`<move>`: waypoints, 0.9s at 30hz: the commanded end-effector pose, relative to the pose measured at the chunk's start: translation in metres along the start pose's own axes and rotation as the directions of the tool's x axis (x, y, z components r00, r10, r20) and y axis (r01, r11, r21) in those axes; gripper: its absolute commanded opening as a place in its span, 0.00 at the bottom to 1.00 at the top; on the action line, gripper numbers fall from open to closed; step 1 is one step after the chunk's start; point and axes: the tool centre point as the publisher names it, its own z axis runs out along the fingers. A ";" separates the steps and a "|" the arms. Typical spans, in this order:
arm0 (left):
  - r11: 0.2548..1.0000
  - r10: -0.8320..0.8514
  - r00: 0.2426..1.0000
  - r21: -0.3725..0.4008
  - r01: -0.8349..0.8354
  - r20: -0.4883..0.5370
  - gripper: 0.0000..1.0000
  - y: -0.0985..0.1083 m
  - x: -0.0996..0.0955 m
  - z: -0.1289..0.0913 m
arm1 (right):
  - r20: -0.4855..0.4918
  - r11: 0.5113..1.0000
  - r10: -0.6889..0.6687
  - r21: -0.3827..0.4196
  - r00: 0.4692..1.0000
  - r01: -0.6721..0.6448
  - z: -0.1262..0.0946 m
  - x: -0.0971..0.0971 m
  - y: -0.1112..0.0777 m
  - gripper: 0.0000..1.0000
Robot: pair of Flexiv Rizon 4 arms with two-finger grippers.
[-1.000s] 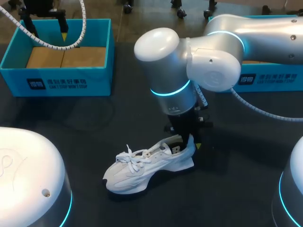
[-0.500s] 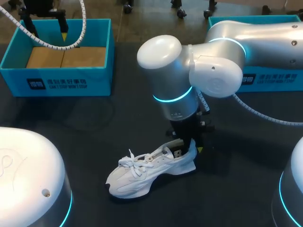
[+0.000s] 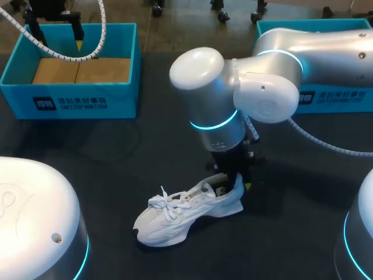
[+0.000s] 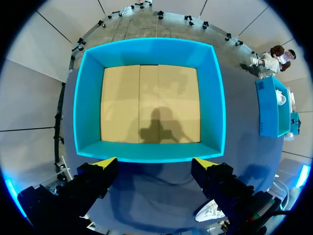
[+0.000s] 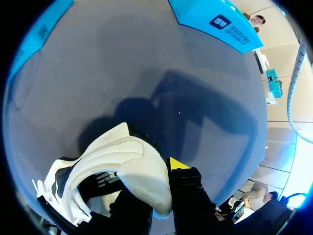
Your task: Take the shoe out of the shoebox, open the shoe tongue, remove and reinsert the insole, then place the shoe into the shoebox
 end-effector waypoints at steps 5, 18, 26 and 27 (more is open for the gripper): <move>1.000 0.000 1.000 0.000 0.000 0.000 1.00 0.000 0.000 0.000 | 0.011 0.792 0.610 -0.011 0.792 -0.610 0.006 0.010 -0.007 0.00; 1.000 0.000 1.000 0.000 0.000 0.000 1.00 0.000 0.000 0.000 | -0.002 0.783 0.622 0.004 0.783 -0.622 0.007 0.013 -0.008 0.38; 1.000 0.000 1.000 0.000 0.000 0.000 1.00 0.000 0.000 0.000 | -0.049 0.779 0.627 0.032 0.778 -0.626 -0.006 0.006 -0.011 1.00; 1.000 0.000 1.000 0.000 0.000 0.000 1.00 0.000 0.000 0.000 | -0.049 0.779 0.628 0.033 0.777 -0.627 -0.007 0.005 -0.012 1.00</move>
